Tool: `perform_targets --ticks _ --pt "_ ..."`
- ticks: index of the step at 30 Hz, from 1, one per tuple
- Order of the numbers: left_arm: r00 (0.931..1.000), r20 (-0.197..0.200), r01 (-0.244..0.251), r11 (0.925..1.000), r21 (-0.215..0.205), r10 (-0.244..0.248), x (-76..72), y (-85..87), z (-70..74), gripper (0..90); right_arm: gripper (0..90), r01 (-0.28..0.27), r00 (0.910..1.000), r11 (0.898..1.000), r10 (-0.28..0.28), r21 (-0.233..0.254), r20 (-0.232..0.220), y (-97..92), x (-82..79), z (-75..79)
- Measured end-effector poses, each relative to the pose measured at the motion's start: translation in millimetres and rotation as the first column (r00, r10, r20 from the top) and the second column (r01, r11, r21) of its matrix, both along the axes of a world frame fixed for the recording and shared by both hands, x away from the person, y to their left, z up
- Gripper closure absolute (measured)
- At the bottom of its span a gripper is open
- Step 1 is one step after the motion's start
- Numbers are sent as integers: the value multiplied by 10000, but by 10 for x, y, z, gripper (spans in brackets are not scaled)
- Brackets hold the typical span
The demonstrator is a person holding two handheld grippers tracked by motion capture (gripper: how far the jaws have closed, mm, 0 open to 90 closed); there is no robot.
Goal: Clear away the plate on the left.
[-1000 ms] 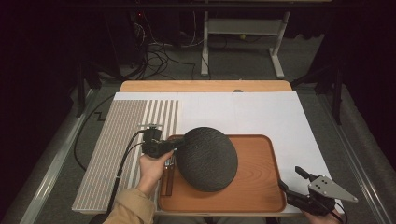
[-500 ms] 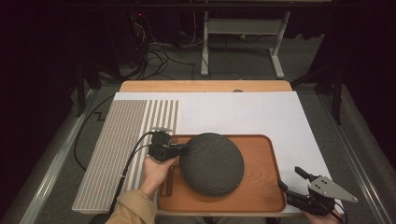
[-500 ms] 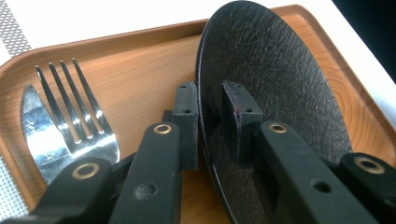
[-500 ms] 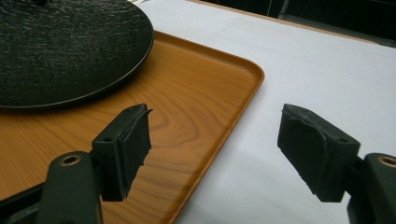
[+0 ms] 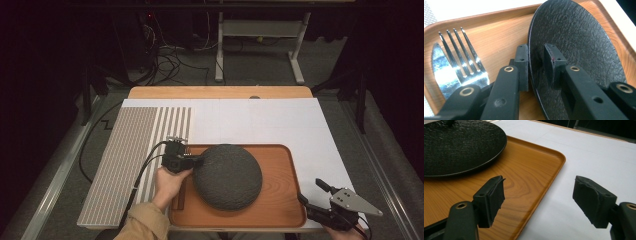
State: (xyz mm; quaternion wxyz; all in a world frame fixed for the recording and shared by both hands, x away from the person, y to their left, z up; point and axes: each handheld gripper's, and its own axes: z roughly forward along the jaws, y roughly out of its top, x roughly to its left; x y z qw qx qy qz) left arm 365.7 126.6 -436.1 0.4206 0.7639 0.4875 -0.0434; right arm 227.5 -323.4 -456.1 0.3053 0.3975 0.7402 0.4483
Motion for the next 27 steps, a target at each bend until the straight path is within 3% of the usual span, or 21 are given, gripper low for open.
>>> perform_targets --ticks 27 --pt "9995 -271 157 9968 787 -136 83 -149 -139 681 257 -44 9999 10000 44 -15 -123 -1 13 -10"
